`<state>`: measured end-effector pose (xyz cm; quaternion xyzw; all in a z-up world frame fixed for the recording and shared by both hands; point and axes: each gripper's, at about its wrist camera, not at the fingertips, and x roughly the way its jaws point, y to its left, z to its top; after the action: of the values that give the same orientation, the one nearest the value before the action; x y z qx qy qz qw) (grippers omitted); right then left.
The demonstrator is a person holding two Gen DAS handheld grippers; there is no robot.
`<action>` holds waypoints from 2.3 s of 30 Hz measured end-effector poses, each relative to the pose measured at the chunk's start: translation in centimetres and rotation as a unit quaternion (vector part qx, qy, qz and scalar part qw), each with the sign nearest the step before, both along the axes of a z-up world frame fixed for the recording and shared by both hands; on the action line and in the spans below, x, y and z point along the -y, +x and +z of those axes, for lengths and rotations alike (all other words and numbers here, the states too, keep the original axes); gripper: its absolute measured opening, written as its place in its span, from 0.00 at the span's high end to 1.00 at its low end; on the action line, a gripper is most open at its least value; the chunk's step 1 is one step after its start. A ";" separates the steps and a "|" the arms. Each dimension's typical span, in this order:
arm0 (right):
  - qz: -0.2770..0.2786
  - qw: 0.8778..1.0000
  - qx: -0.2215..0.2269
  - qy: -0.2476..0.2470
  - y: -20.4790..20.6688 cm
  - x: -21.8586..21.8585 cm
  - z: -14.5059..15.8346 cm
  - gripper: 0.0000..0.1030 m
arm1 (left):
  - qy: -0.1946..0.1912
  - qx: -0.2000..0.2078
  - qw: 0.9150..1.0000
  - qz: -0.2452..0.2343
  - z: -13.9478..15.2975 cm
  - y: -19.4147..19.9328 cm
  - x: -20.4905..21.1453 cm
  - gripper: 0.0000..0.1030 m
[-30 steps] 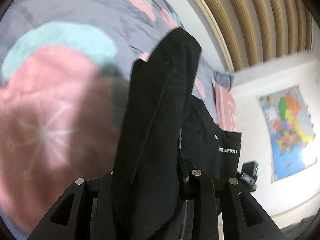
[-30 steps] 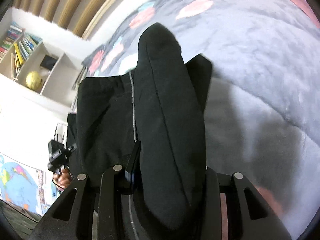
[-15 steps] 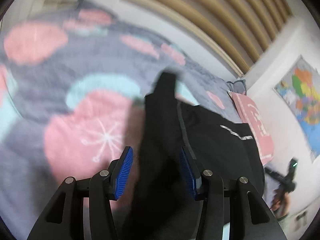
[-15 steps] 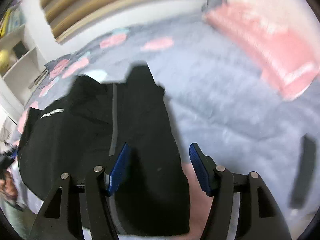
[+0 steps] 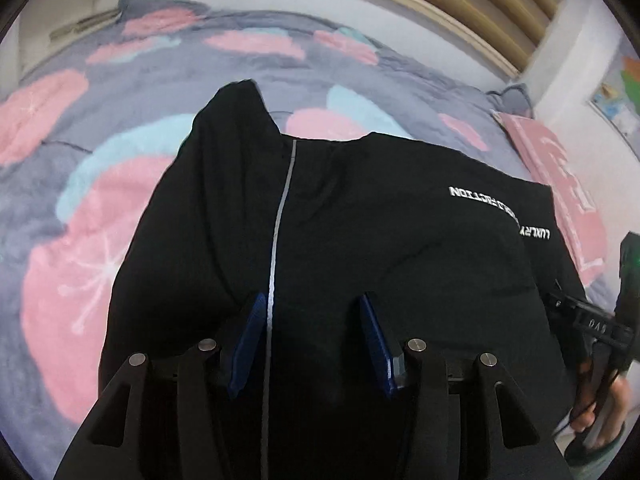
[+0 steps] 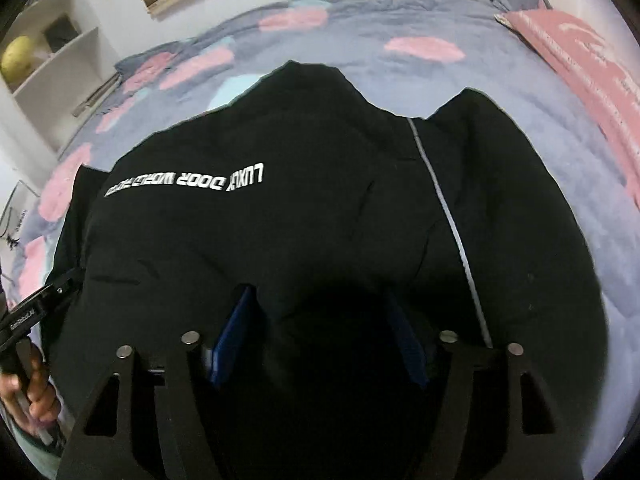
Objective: Fold large clothes
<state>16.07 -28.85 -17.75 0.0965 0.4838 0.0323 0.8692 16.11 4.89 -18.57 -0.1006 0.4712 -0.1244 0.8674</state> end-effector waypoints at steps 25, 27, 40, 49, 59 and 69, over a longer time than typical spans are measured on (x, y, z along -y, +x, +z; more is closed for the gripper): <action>-0.055 0.995 0.063 -0.045 -11.5 2.1 5.1 0.30 | 0.075 0.064 0.995 -0.013 5.5 -8.4 2.7 0.49; -0.056 0.994 0.084 -0.047 -12.4 1.6 7.1 0.28 | 0.074 0.087 0.993 -0.013 7.4 -9.7 2.7 0.42; -0.060 0.975 0.202 -0.070 -18.5 -3.2 17.7 0.13 | 0.115 0.229 0.966 0.027 20.4 -18.1 5.3 0.22; -0.064 0.969 0.221 -0.088 -20.5 -4.5 19.8 0.06 | 0.103 0.252 0.962 0.028 23.1 -20.9 6.7 0.22; -0.056 0.976 0.193 -0.087 -18.9 -4.5 17.5 0.06 | 0.115 0.249 0.961 0.026 22.1 -20.6 7.4 0.22; -0.056 0.980 0.172 -0.087 -18.1 -4.3 15.9 0.06 | 0.112 0.220 0.969 0.023 20.5 -19.2 7.7 0.22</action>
<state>-1.98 -24.58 -1.89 0.0407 0.3217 -0.0427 0.9450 -3.11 -2.78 1.90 0.0161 0.2777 -0.0698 0.9580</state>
